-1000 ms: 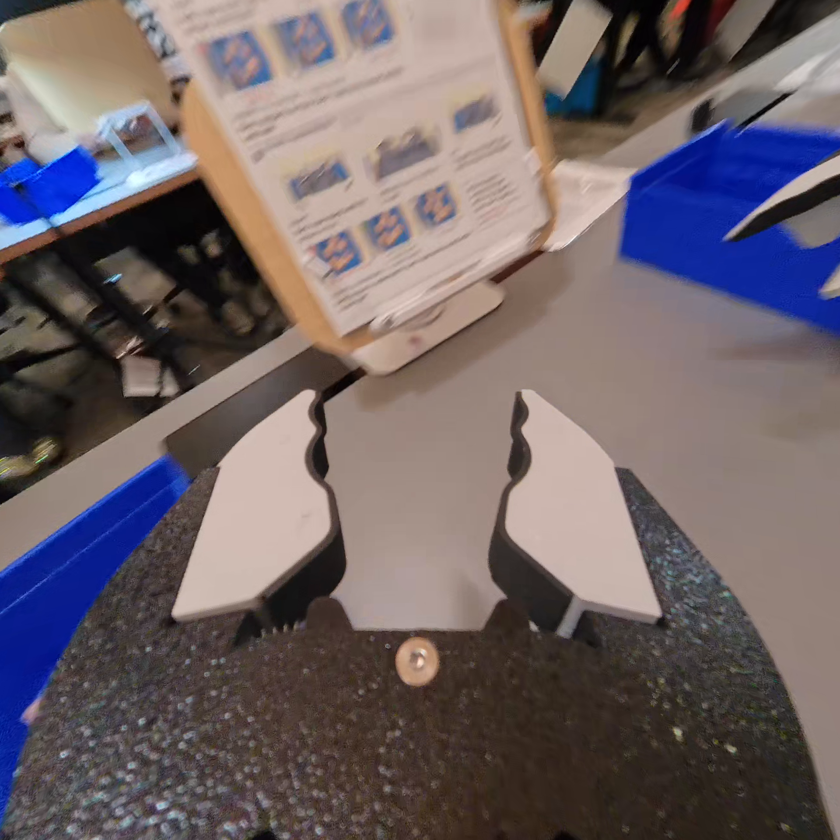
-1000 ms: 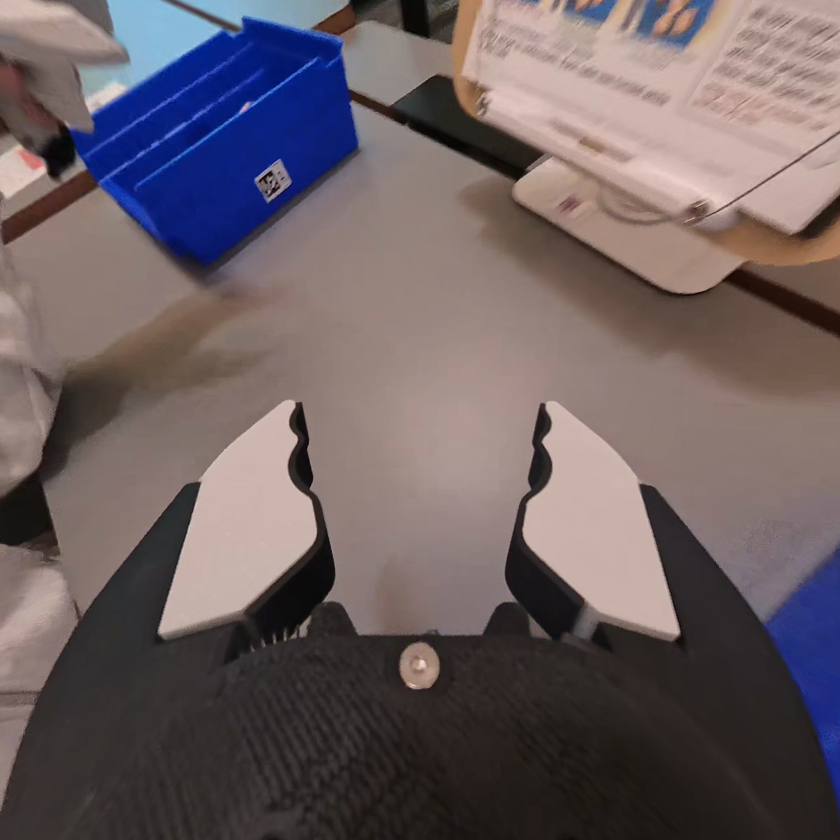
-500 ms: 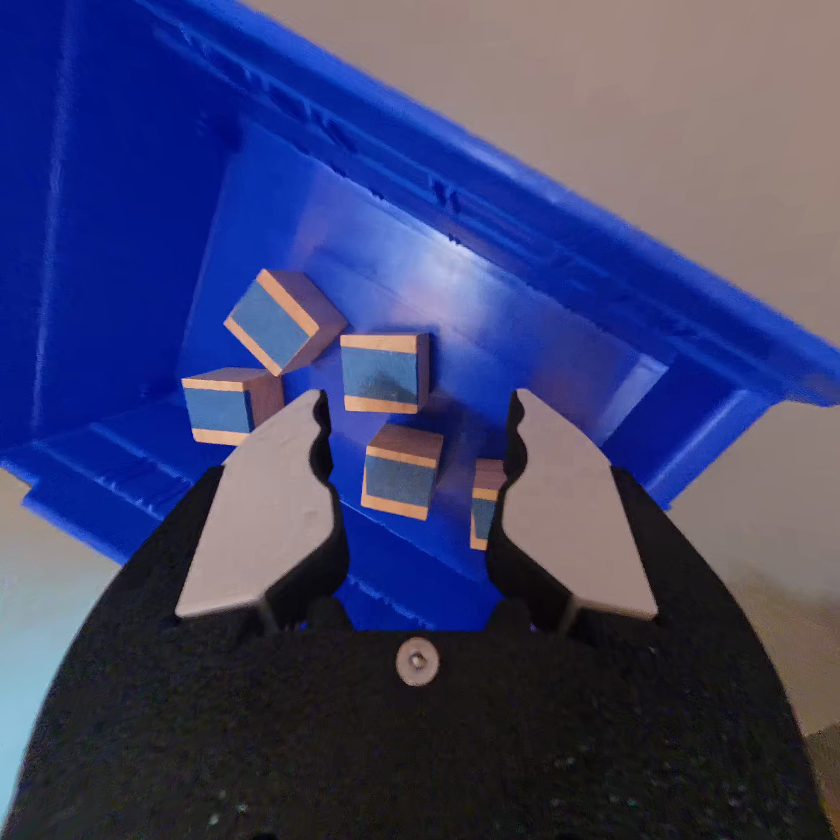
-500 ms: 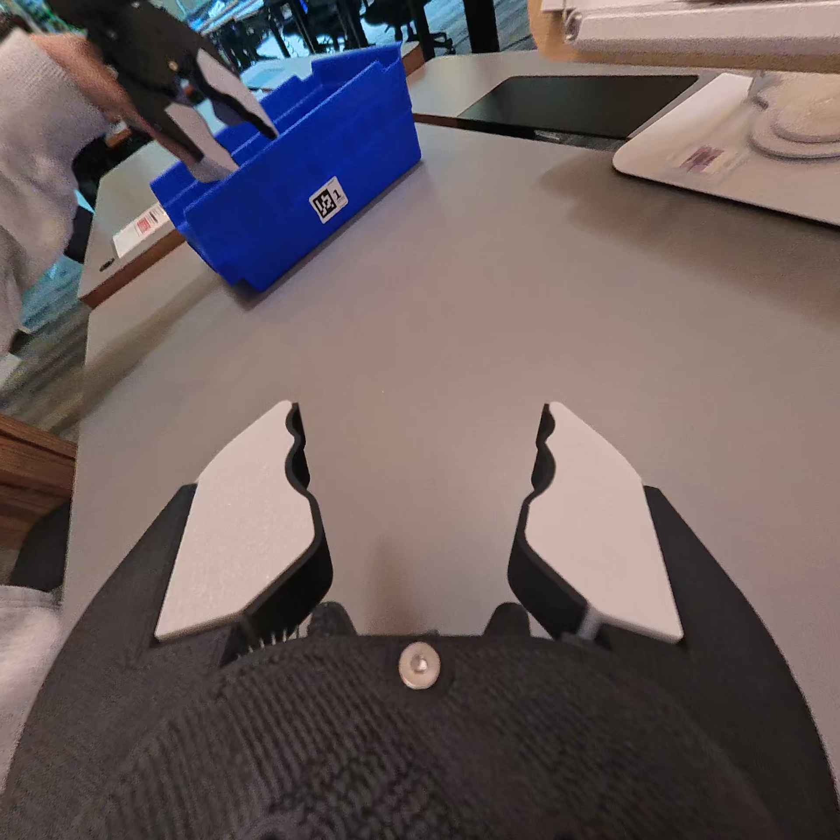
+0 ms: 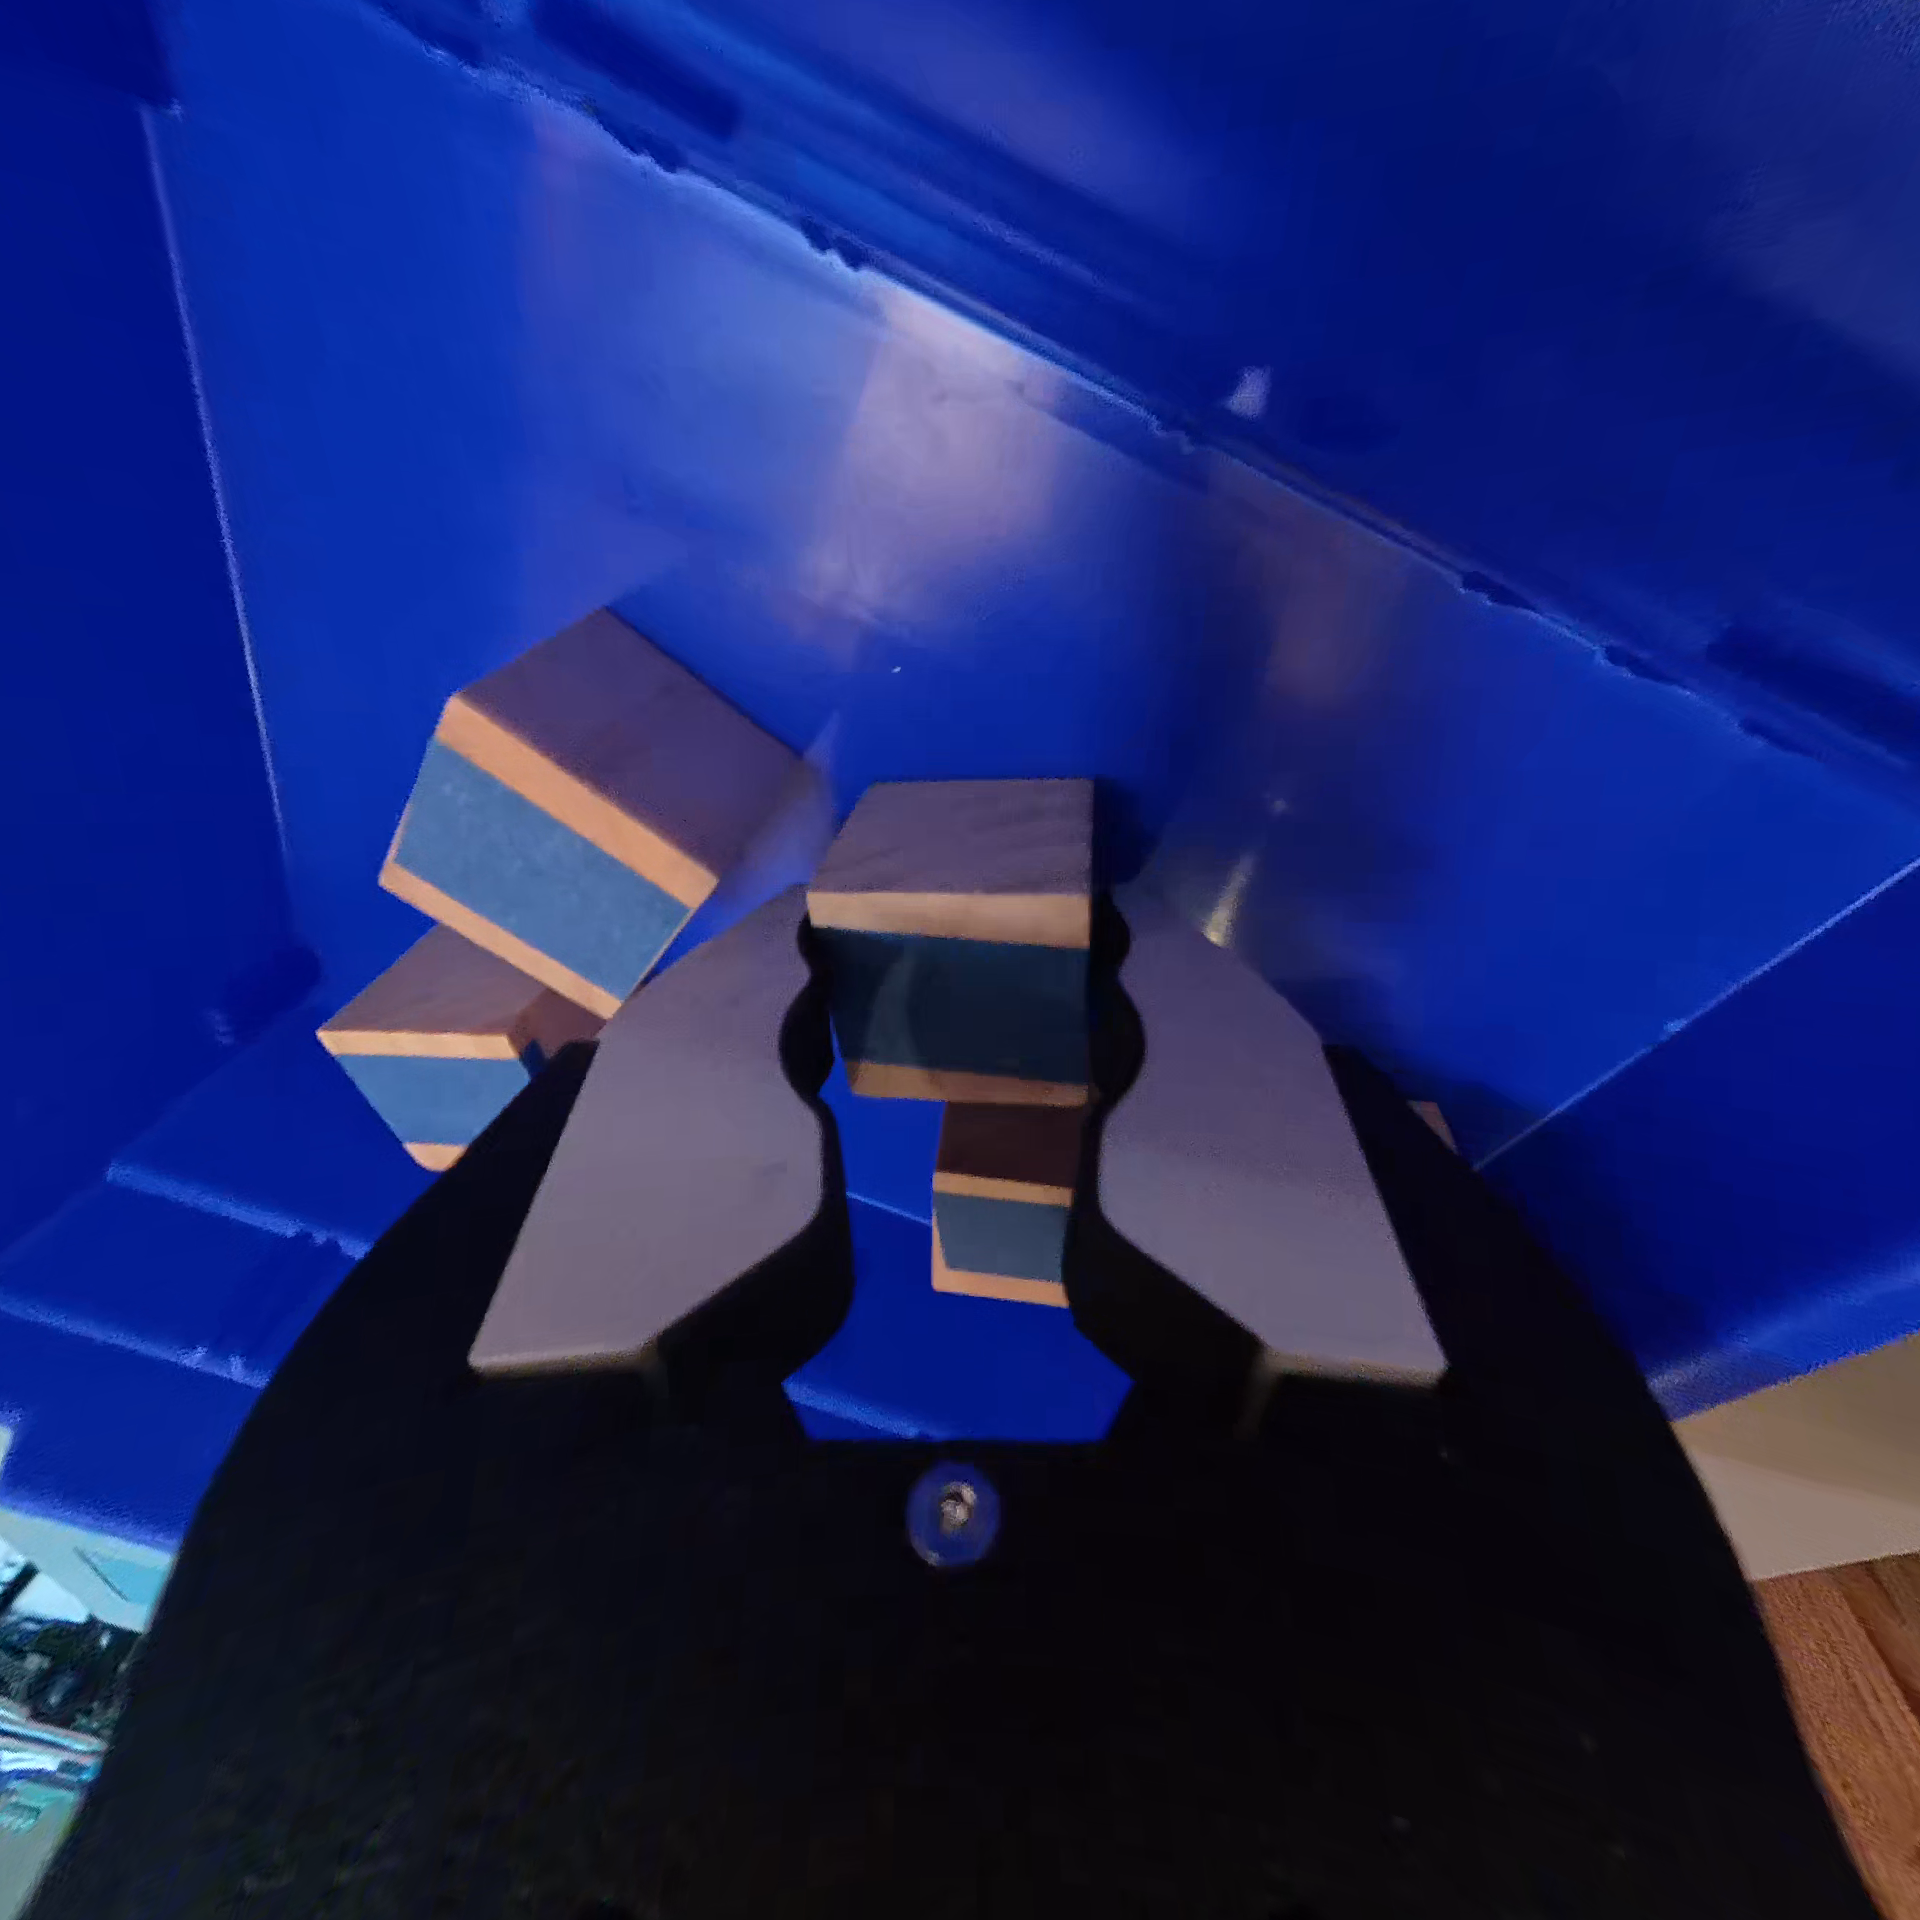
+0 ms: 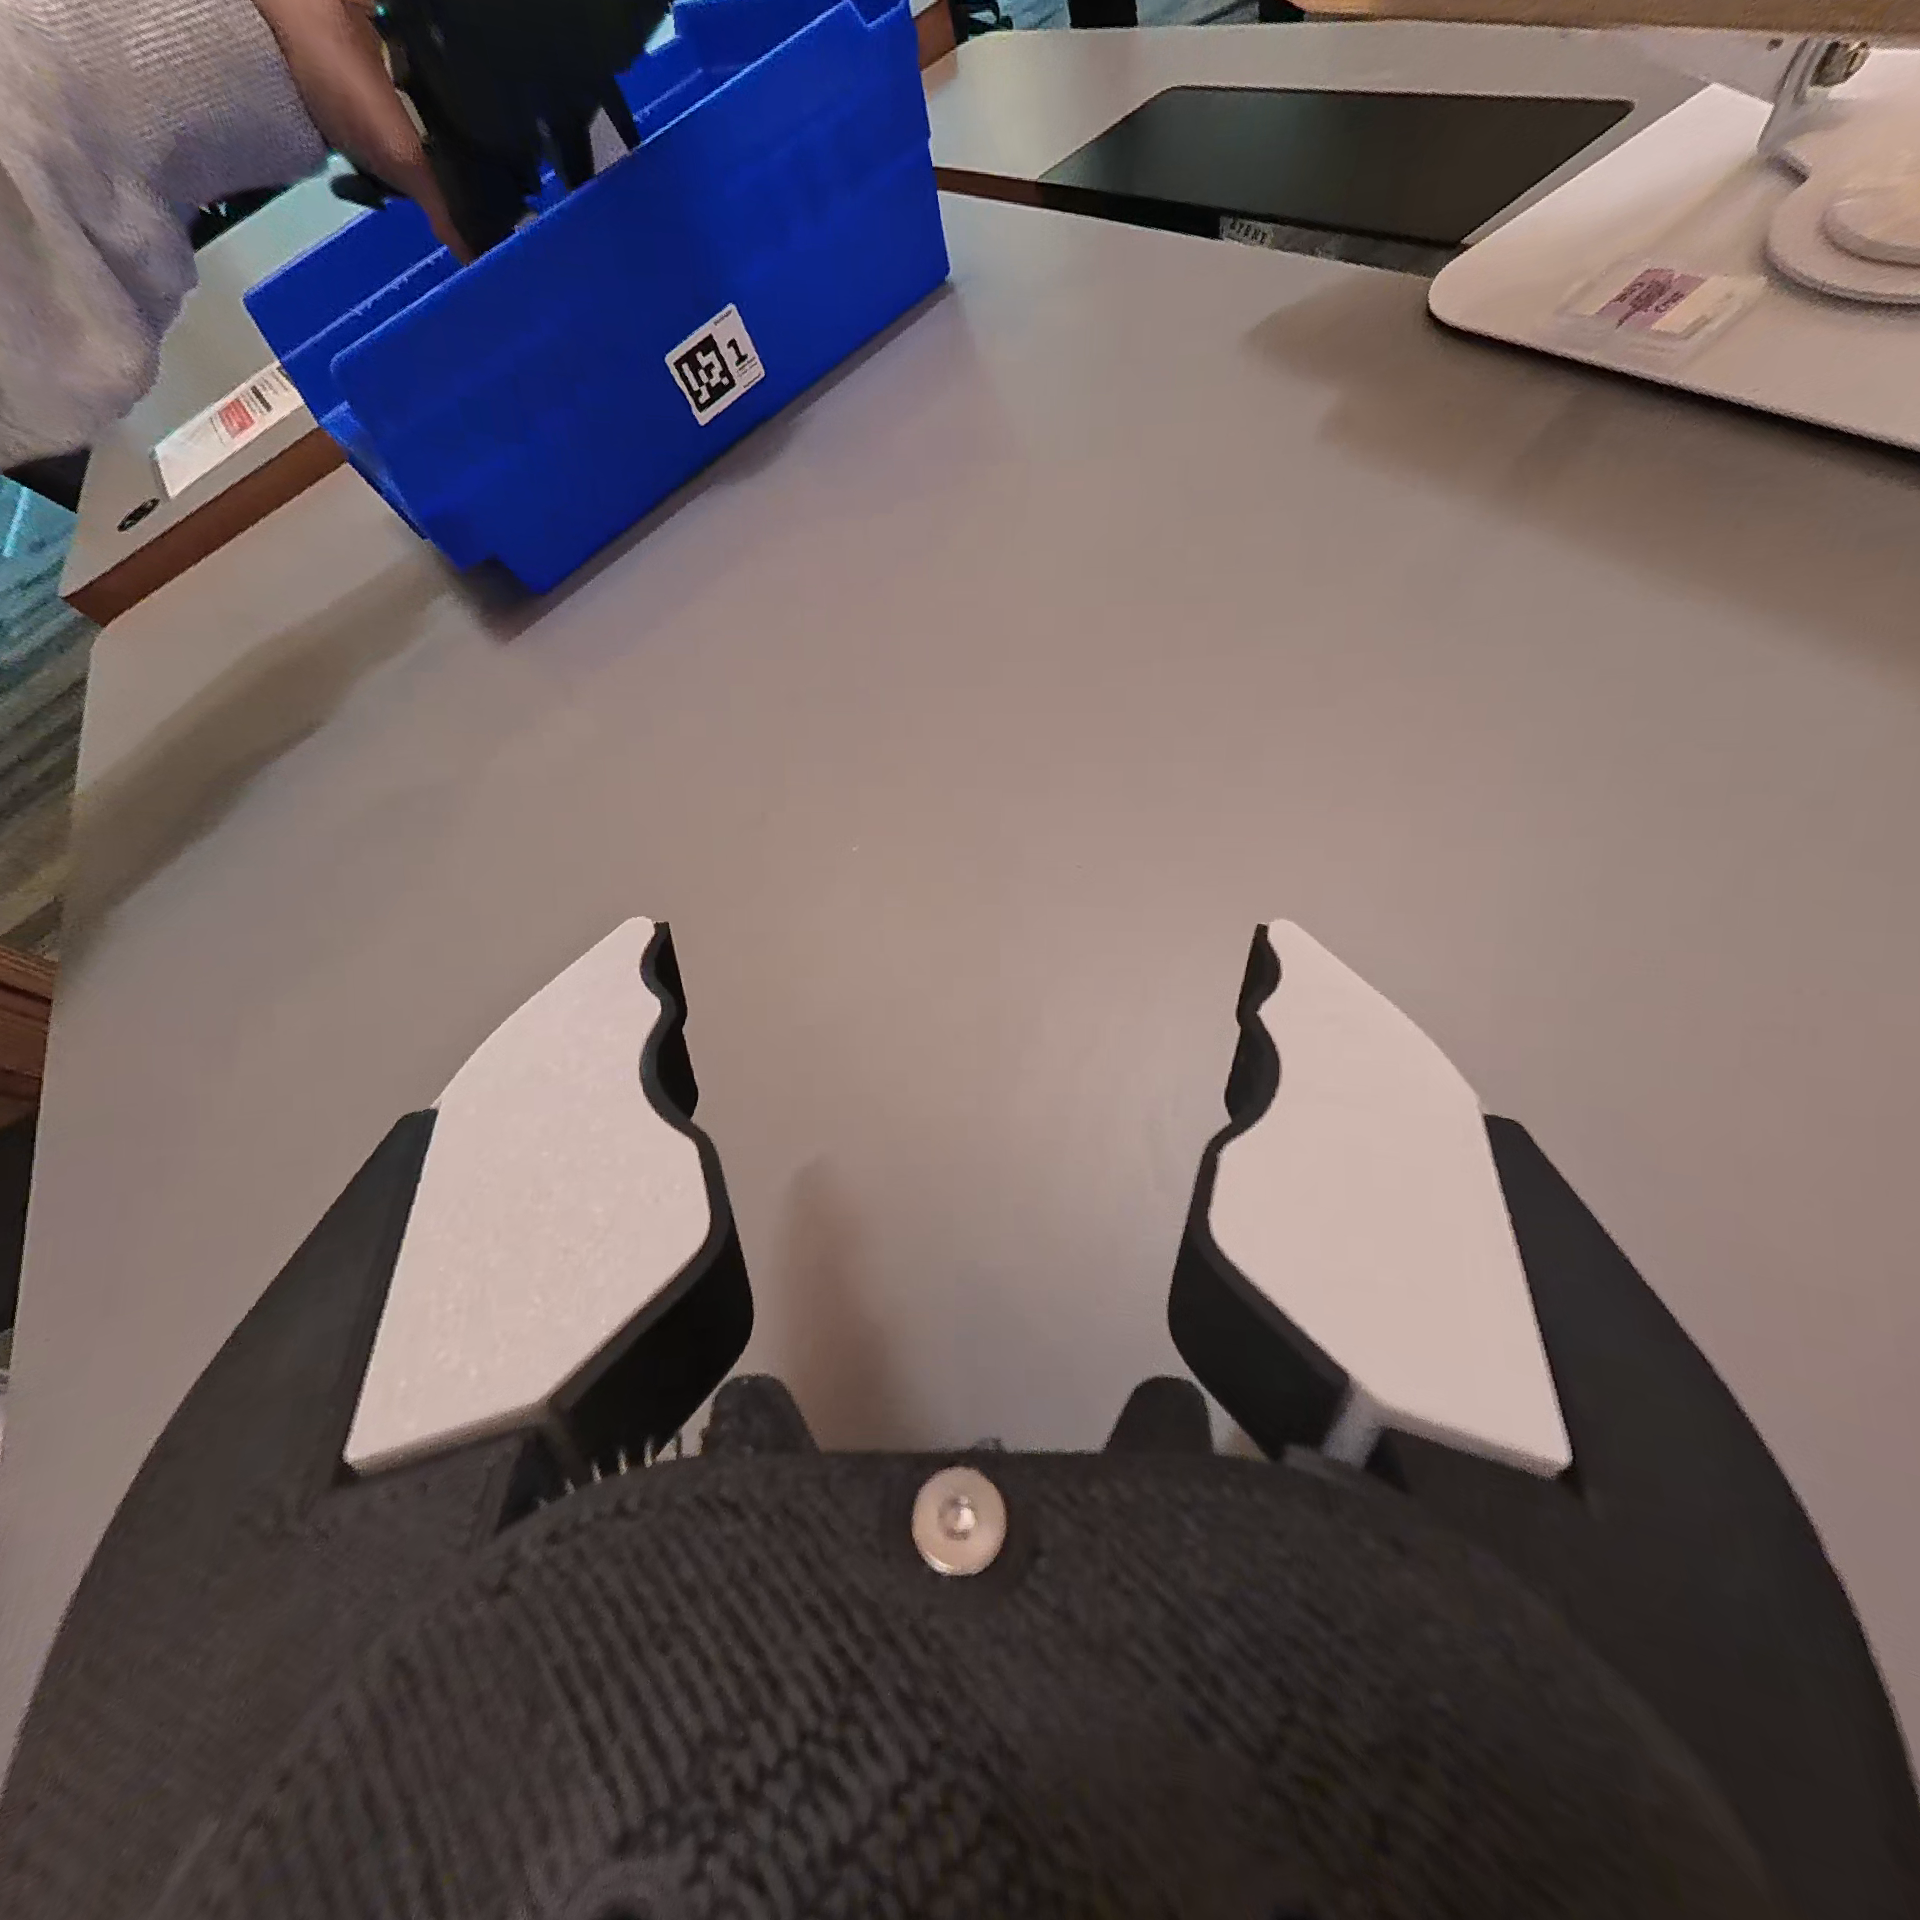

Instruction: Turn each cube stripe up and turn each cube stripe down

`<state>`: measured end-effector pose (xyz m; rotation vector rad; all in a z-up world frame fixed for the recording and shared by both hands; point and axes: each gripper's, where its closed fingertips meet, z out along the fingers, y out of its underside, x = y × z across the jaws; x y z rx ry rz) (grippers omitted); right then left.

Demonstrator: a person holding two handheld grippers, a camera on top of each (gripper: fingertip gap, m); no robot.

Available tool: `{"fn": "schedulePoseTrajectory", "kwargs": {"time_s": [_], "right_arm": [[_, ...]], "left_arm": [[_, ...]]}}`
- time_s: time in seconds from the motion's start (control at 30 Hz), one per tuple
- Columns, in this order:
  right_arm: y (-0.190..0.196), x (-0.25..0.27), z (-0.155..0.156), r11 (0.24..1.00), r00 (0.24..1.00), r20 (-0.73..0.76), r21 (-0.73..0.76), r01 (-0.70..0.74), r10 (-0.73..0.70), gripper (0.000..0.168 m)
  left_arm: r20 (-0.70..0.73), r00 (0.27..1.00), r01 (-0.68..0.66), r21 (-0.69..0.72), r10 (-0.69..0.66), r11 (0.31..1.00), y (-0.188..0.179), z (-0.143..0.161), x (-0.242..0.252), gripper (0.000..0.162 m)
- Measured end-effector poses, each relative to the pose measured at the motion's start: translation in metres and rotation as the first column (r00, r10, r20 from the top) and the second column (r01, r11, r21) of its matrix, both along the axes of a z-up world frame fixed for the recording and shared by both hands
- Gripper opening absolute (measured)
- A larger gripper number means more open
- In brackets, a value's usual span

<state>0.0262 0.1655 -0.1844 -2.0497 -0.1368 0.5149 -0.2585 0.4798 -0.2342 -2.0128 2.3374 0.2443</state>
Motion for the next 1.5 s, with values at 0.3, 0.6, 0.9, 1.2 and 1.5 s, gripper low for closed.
{"fn": "schedulePoseTrajectory", "kwargs": {"time_s": [0.3, 0.6, 0.9, 1.2, 1.5], "right_arm": [[0.001, -0.002, -0.005, 1.0, 1.0, 0.003, -0.012, 0.007, -0.006, 0.103], [0.009, -0.01, 0.024, 0.997, 0.99, -0.143, 0.073, -0.003, 0.014, 0.103], [0.001, -0.008, 0.082, 0.982, 0.942, -0.332, 0.189, 0.019, 0.046, 0.092], [-0.016, 0.002, 0.12, 0.985, 0.829, -0.551, 0.171, 0.003, 0.093, 0.079], [-0.018, -0.002, 0.123, 0.994, 0.666, -0.739, 0.095, -0.05, 0.104, 0.069]], "left_arm": [[0.323, 0.946, -0.036, 0.095, 0.003, 0.995, 0.0, 0.05, 0.013, 0.046], [0.901, 0.411, 0.04, 0.134, -0.138, 0.99, -0.083, 0.217, 0.098, 0.045], [0.999, -0.006, 0.394, 0.039, -0.04, 0.918, -0.226, 0.219, 0.215, 0.045], [0.99, -0.142, 0.594, 0.065, 0.025, 0.802, -0.317, 0.18, 0.284, 0.045], [0.988, -0.152, 0.66, 0.114, -0.017, 0.742, -0.341, 0.169, 0.289, 0.045]]}}
